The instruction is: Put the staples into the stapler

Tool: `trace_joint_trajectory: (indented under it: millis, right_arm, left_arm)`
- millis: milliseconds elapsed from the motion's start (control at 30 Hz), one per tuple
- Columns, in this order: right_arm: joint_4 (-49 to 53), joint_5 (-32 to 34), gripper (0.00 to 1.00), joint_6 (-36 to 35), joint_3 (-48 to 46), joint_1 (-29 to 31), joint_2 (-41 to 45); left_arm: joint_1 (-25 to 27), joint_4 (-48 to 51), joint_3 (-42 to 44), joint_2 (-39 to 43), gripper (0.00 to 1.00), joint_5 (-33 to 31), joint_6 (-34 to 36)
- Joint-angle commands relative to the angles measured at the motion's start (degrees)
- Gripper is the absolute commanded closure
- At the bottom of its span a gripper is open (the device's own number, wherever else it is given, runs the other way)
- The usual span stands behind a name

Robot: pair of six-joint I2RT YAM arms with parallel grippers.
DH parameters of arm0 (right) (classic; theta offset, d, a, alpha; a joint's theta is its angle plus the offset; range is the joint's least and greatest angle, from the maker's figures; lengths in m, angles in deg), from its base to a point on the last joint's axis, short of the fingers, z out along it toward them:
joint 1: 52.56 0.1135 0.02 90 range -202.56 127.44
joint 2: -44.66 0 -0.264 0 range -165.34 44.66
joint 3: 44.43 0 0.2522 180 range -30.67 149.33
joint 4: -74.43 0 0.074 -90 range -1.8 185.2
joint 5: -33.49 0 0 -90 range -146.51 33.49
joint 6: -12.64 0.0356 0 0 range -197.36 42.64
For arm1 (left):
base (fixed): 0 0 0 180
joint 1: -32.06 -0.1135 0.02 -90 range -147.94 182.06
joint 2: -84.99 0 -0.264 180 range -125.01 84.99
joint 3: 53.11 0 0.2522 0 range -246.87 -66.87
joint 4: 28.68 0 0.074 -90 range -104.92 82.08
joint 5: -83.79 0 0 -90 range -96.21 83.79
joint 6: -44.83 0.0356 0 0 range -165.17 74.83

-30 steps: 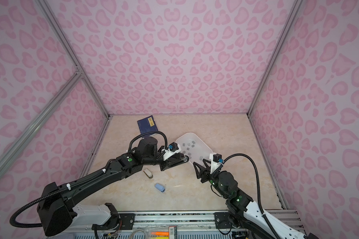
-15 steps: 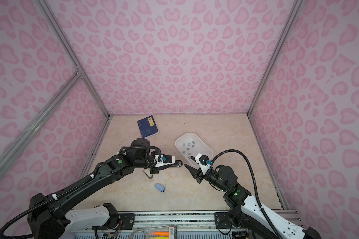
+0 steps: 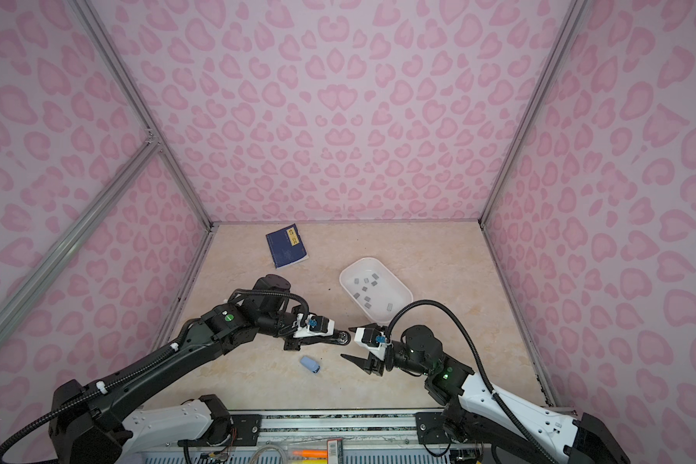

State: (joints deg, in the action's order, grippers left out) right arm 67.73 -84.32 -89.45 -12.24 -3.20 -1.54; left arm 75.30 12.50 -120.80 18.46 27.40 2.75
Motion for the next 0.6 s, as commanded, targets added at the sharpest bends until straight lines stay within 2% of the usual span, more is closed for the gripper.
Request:
trace_joint_trajectory:
  millis: [0, 100, 233, 367, 567]
  right_arm:
    - [-1.85, 1.93, 0.42, -1.2, 2.62, 0.55, -4.03]
    - [-1.1, 0.68, 0.45, -2.18, 5.84, 1.21, -8.93]
    - [1.31, 1.19, 0.6, -3.37, 9.63, 2.39, -14.27]
    - [2.97, 1.8, 0.68, -3.48, 11.69, 2.82, -18.05]
    - [1.46, 2.69, 0.7, -3.51, 10.04, 3.09, -17.74]
  left_arm:
    - [-0.01, -1.13, -0.67, 1.0, 0.96, 3.3, 1.03]
    - [-0.01, -1.13, -0.65, 1.04, 0.96, 3.29, 1.17]
    - [-0.01, -1.11, -0.82, 0.96, 0.96, 2.88, 1.13]
    - [0.0, -1.1, -0.83, 1.69, 0.96, 2.69, 1.03]
    - [-0.09, -2.49, 0.85, 4.74, 0.96, 3.92, 1.39]
